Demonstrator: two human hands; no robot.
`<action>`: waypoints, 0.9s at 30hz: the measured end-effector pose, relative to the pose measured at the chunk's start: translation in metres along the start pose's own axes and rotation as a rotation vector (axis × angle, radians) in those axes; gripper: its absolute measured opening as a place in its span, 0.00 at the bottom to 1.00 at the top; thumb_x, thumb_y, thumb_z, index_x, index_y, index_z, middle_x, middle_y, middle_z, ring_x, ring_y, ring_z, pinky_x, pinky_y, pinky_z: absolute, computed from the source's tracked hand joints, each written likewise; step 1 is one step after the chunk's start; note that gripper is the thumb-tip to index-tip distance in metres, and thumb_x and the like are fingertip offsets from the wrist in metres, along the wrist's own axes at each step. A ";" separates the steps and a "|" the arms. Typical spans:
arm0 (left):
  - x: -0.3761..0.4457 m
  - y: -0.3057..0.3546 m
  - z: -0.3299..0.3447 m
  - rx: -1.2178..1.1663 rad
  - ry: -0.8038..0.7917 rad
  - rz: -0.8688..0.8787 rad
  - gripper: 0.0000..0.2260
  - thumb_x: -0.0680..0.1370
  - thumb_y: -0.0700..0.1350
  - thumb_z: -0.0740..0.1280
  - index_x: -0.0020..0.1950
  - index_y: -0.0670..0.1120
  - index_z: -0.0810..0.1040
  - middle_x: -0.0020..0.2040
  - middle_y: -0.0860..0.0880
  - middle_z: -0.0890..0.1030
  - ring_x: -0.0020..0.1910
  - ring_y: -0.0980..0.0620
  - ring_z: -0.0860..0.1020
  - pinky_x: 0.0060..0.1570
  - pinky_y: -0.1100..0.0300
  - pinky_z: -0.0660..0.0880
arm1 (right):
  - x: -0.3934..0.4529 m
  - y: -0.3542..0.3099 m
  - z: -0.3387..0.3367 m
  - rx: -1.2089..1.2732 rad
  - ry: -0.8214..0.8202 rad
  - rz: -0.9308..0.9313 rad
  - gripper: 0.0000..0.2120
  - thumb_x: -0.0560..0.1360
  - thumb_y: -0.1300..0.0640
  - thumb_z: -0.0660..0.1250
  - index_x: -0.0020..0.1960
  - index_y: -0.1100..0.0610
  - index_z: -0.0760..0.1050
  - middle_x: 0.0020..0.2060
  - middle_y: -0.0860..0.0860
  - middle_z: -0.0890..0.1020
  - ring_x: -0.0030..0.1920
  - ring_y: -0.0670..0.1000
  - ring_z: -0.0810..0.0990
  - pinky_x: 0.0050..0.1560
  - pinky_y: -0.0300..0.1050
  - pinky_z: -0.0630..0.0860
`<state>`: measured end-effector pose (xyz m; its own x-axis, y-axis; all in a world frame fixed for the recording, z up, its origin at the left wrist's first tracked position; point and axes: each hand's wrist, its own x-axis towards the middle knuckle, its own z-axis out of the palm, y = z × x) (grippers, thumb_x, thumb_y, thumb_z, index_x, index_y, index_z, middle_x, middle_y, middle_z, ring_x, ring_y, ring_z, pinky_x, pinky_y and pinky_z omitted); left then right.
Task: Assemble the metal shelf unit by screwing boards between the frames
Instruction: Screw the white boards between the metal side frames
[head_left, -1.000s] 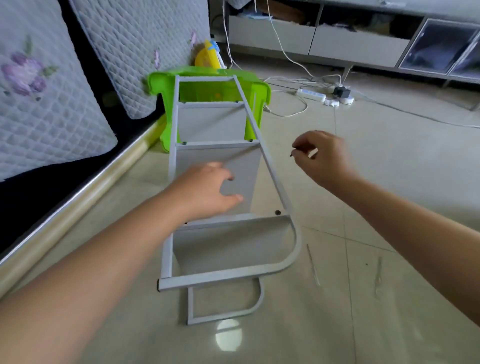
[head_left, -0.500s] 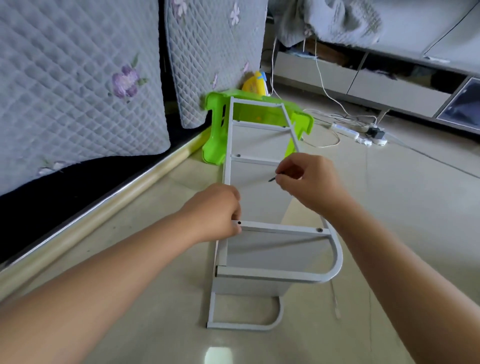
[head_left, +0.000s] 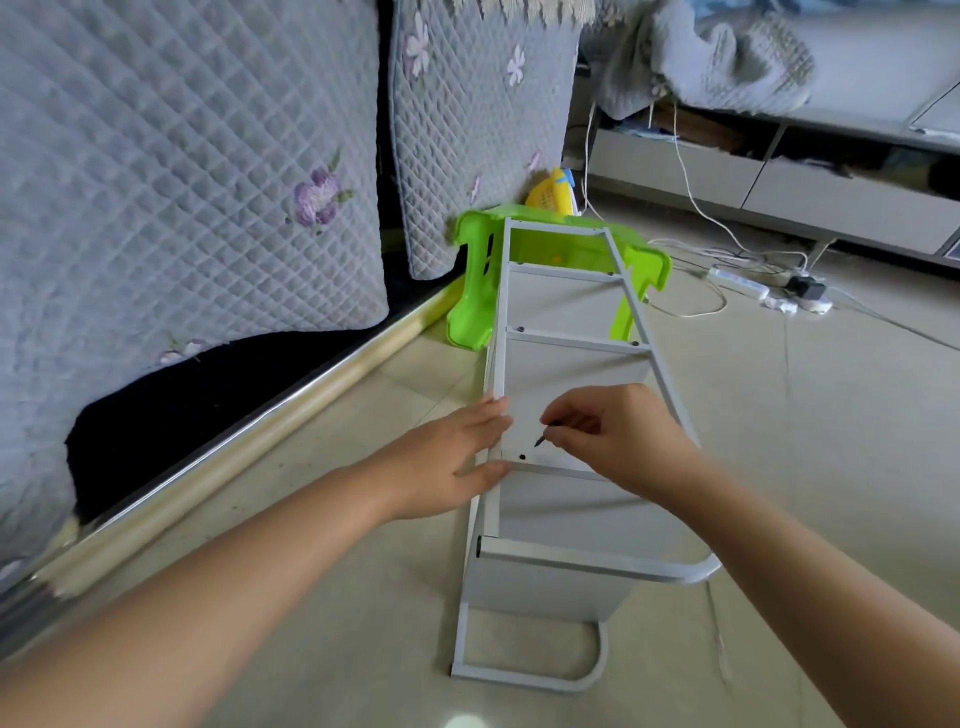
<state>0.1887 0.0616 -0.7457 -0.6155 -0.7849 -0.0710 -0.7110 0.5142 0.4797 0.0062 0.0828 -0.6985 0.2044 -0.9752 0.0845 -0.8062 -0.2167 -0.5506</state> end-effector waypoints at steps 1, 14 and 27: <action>-0.001 -0.003 0.001 -0.011 -0.021 -0.008 0.26 0.81 0.51 0.55 0.76 0.47 0.51 0.76 0.56 0.44 0.68 0.69 0.42 0.65 0.75 0.43 | 0.001 -0.002 0.002 -0.004 -0.006 -0.012 0.08 0.74 0.62 0.67 0.52 0.59 0.81 0.38 0.48 0.81 0.39 0.42 0.76 0.38 0.20 0.67; -0.001 -0.013 0.005 -0.117 -0.065 -0.012 0.29 0.81 0.52 0.55 0.75 0.51 0.41 0.68 0.64 0.37 0.69 0.69 0.42 0.69 0.71 0.44 | 0.005 -0.005 0.011 -0.144 -0.062 -0.150 0.09 0.75 0.64 0.65 0.52 0.60 0.81 0.44 0.54 0.85 0.45 0.50 0.82 0.45 0.29 0.68; -0.001 -0.015 0.005 -0.137 -0.054 -0.014 0.29 0.80 0.52 0.56 0.76 0.51 0.43 0.69 0.65 0.39 0.71 0.68 0.43 0.71 0.68 0.46 | 0.005 -0.013 0.007 -0.353 -0.154 -0.223 0.11 0.77 0.60 0.61 0.55 0.57 0.80 0.49 0.52 0.83 0.50 0.52 0.79 0.50 0.41 0.72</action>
<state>0.1978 0.0563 -0.7572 -0.6260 -0.7699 -0.1240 -0.6689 0.4483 0.5929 0.0220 0.0809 -0.6967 0.4537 -0.8907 0.0299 -0.8676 -0.4491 -0.2133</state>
